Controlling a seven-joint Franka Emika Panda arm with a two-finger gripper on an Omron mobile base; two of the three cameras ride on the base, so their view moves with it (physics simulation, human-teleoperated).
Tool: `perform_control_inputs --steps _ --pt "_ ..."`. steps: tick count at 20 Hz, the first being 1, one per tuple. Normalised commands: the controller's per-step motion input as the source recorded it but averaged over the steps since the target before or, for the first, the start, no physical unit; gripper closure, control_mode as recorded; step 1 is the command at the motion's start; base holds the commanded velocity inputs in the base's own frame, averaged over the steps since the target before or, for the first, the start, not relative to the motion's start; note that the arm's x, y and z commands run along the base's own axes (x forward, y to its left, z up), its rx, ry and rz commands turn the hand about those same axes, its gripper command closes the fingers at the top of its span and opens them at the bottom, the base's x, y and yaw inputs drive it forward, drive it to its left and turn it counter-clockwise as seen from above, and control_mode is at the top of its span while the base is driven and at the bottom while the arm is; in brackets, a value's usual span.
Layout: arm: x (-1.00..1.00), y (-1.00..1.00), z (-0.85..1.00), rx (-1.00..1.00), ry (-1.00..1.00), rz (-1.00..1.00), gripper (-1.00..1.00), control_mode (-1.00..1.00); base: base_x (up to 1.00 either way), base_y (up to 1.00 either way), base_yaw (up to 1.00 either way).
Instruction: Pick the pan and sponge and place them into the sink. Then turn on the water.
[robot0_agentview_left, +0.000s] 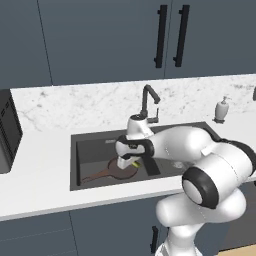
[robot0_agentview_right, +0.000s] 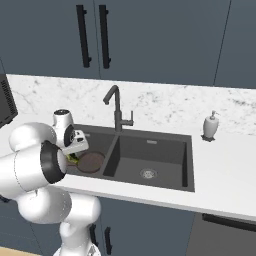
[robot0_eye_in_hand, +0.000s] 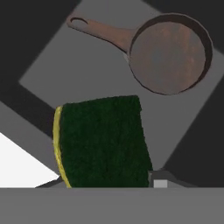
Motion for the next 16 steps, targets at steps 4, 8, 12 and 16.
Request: perform_control_inputs --steps 4,8,12,16 --pt "0.4 0.03 -0.21 0.0 0.01 -0.05 1.0 -1.0 0.0 0.0 0.0" --pt "0.3 0.0 -0.24 0.0 0.01 -0.06 1.0 -1.0 0.0 0.0 0.0" --pt "0.28 0.0 -0.32 0.0 0.0 -0.06 1.0 -1.0 0.0 0.0 0.0" --pt "0.17 0.0 -0.27 0.0 0.0 -0.05 1.0 -1.0 0.0 0.0 0.0"
